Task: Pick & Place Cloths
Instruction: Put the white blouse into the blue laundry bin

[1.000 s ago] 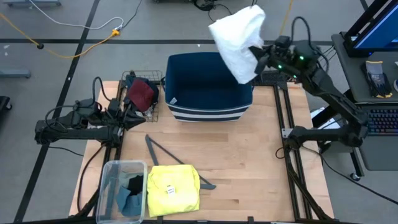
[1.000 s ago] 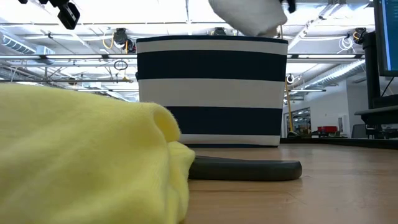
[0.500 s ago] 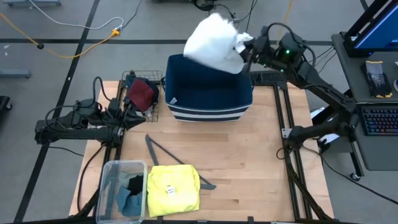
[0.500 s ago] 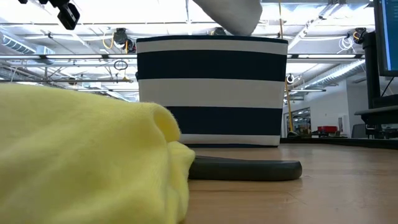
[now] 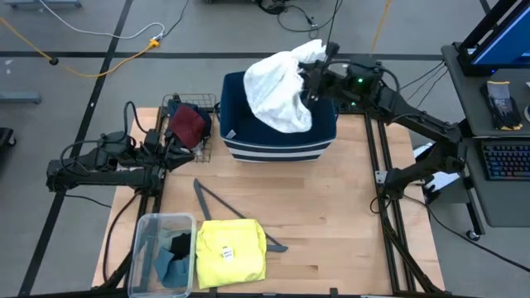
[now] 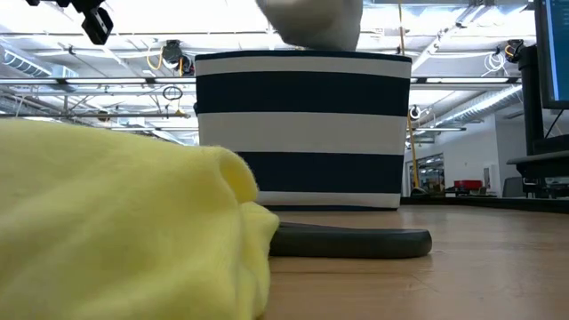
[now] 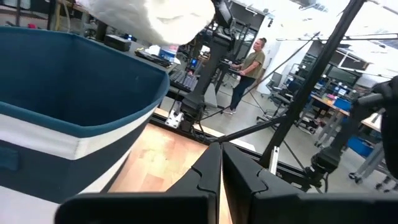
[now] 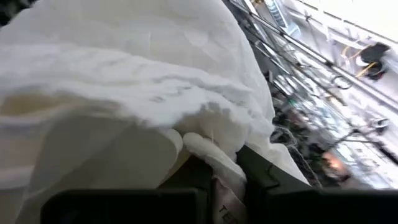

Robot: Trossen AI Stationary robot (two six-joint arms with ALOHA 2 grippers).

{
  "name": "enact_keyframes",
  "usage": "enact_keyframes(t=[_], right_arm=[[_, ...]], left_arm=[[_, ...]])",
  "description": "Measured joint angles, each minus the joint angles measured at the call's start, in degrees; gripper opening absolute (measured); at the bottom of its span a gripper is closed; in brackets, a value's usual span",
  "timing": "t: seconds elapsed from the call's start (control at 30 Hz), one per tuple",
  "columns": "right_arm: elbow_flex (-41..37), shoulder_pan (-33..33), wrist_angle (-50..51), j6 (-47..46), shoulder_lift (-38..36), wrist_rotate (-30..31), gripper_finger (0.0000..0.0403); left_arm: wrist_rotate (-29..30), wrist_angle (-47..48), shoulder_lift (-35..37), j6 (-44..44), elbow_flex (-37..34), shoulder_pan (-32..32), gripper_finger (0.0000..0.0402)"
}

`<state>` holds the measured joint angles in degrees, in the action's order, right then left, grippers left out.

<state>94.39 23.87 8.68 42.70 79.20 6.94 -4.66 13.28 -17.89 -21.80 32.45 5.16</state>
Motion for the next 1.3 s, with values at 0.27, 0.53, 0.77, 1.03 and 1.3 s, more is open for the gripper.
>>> enact_keyframes(t=[0.27,0.53,0.77,1.03,1.3], right_arm=[[6.53,-2.28,5.86,0.85,4.81,8.66,0.0025],[18.82,-0.73,24.52,-17.15,11.73,9.34,0.0025],[21.49,3.64,32.47,-31.10,16.10,-1.15,0.0025],[21.46,12.73,39.04,-42.12,20.78,-18.13,0.0025],[21.44,16.69,42.40,-45.07,21.99,-25.20,0.0025]], left_arm=[[0.30,-0.02,0.02,0.04,0.00,0.00,0.0004],[0.32,-0.02,0.00,0.10,0.00,-0.01,0.0018],[0.31,0.02,0.00,0.25,0.00,0.01,0.0003],[0.30,0.04,0.00,0.02,0.00,0.01,0.0018],[0.30,0.11,0.00,0.06,0.00,0.00,0.0004]])
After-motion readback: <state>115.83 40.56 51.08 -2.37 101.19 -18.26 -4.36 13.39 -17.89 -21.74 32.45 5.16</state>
